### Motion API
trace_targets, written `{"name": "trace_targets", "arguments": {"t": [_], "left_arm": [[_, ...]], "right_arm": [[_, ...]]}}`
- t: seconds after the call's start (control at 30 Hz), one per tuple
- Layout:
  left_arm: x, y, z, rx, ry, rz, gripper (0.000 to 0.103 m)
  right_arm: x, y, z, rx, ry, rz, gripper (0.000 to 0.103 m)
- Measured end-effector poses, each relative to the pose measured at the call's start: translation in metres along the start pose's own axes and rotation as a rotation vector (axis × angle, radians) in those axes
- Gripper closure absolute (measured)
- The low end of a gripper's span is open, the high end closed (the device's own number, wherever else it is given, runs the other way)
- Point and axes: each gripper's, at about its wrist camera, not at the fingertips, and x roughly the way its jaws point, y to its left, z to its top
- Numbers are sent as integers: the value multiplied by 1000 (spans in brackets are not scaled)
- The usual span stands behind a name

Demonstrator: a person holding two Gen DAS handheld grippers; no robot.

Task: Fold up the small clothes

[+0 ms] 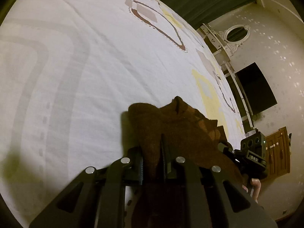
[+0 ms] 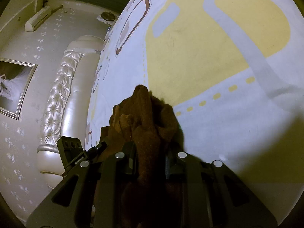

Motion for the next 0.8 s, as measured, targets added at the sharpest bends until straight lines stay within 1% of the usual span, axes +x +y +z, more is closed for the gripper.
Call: {"name": "trace_targets", "arguments": {"t": [0.3,0.37,0.4,0.5,0.53,0.57,0.6,0.63,0.67,0.7,0.73,0.8], "left_arm": [[2,1,4,-6,6,-10,87],[1,3,5,-12,11,-22,85],[0,5,5,-18,15,-41,84],[-8,11,1,-49,35,-95,75],[-14,12,-2,-53,35,-104,69],[-19,12,-6,-53,31,-111,61],[-26,12,-14,-51,26,-119,56],[-33,11,-21,-50,24,-124,49],[-39,9,-30,-48,25,-129,45],[-47,8,-41,-47,25,-141,43],[-53,7,-52,-50,27,-150,39],[-62,6,-72,-61,36,-181,36]], "right_arm": [[2,0,2,9,-1,4,84],[0,-3,3,37,-2,23,83],[-2,-4,3,52,-3,34,81],[-15,-10,-1,88,-19,53,74],[-19,-12,-4,96,-24,55,70],[-27,-14,-9,105,-31,58,68],[-32,-14,-12,107,-34,60,64],[-37,-15,-18,107,-37,60,60],[-44,-15,-25,105,-37,58,58],[-48,-15,-32,101,-33,60,53],[-52,-14,-39,96,-28,64,49],[-59,-12,-59,87,-13,70,45]]}}
